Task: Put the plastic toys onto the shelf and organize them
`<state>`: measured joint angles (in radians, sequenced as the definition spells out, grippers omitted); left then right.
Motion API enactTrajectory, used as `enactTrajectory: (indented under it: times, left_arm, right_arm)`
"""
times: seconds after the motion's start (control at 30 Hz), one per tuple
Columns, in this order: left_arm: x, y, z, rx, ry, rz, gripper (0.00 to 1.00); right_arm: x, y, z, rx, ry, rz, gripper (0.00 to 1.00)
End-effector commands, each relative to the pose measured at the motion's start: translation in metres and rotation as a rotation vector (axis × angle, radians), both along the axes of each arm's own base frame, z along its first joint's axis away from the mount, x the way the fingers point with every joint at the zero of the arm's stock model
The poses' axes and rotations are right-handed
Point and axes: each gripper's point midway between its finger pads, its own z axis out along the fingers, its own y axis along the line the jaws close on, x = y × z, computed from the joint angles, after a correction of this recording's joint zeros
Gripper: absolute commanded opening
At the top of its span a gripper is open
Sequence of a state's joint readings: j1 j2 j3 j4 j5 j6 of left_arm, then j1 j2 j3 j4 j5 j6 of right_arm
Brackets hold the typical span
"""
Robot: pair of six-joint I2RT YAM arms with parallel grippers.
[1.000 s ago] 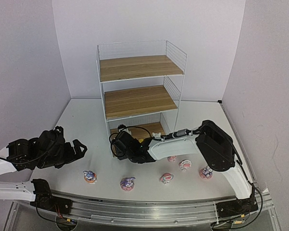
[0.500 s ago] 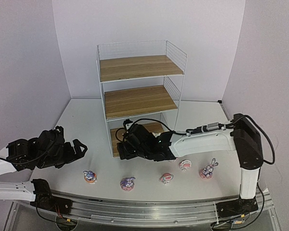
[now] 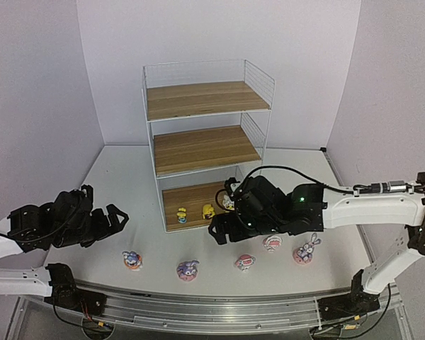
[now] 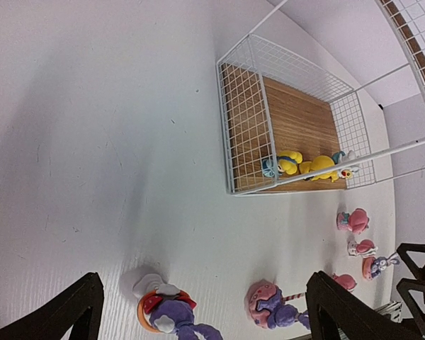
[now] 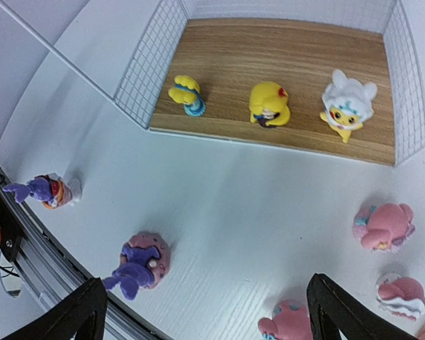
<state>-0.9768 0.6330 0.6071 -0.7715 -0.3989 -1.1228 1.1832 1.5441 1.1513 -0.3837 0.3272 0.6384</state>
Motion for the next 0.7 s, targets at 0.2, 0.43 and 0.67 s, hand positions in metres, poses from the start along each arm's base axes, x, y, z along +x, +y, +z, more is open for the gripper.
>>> enactTrajectory:
  times: [0.2, 0.43, 0.67]
  left_arm:
    - [0.009, -0.032, 0.018, -0.035, -0.053, -0.108, 1.00]
    - [0.012, -0.043, 0.018, -0.037, -0.074, -0.156, 1.00]
    - [0.012, -0.051, 0.022, -0.038, -0.096, -0.206, 1.00]
  right_arm:
    - [-0.008, -0.114, -0.015, -0.050, 0.186, -0.250, 0.97]
    - [-0.001, -0.141, -0.043, -0.095, 0.257, -0.300, 0.95]
    - [0.017, -0.147, -0.086, -0.218, 0.313, -0.270, 0.95]
